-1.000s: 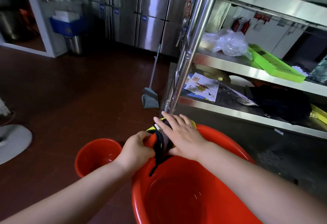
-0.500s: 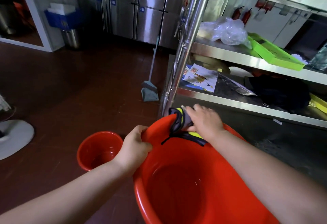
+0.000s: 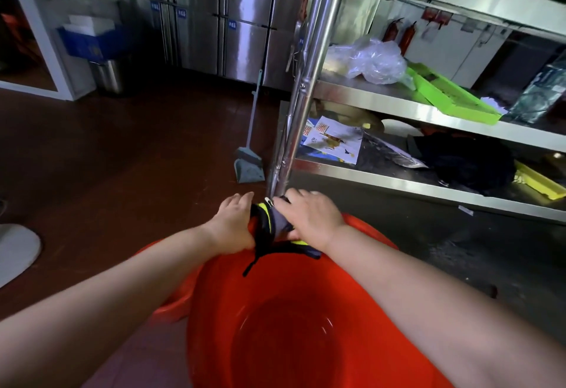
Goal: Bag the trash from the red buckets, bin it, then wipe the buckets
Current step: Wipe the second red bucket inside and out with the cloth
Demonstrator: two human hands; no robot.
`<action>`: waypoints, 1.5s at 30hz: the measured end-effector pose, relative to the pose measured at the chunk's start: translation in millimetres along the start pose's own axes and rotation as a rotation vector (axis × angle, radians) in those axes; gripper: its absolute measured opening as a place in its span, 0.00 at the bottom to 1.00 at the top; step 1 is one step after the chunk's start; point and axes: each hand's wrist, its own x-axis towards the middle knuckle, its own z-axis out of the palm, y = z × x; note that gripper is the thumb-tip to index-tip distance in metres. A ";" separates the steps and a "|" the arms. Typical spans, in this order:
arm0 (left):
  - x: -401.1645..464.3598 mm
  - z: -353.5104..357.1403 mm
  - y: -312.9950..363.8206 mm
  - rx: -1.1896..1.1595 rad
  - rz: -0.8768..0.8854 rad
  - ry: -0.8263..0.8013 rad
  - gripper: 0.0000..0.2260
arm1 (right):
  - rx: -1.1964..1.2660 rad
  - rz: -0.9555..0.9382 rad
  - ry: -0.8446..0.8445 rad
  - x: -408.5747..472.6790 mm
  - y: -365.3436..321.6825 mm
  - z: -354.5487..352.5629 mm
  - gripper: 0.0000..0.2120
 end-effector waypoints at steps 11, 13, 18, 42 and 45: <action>-16.1 22.5 -5.0 -0.542 -0.197 0.140 0.42 | -0.039 0.293 -0.015 -28.1 34.1 12.0 0.33; -22.6 29.4 -4.8 -0.560 -0.202 0.185 0.40 | -0.034 0.383 -0.039 -45.1 46.5 14.0 0.32; -45.1 50.4 -3.9 -0.510 -0.181 0.186 0.32 | -0.025 0.427 -0.075 -68.8 56.6 19.0 0.33; -24.6 32.4 -5.5 -0.724 -0.242 0.317 0.14 | -0.025 0.430 -0.074 -54.1 62.1 10.0 0.31; -35.8 48.8 1.2 -0.903 -0.299 0.347 0.14 | 0.002 0.546 -0.119 -73.9 72.4 11.9 0.32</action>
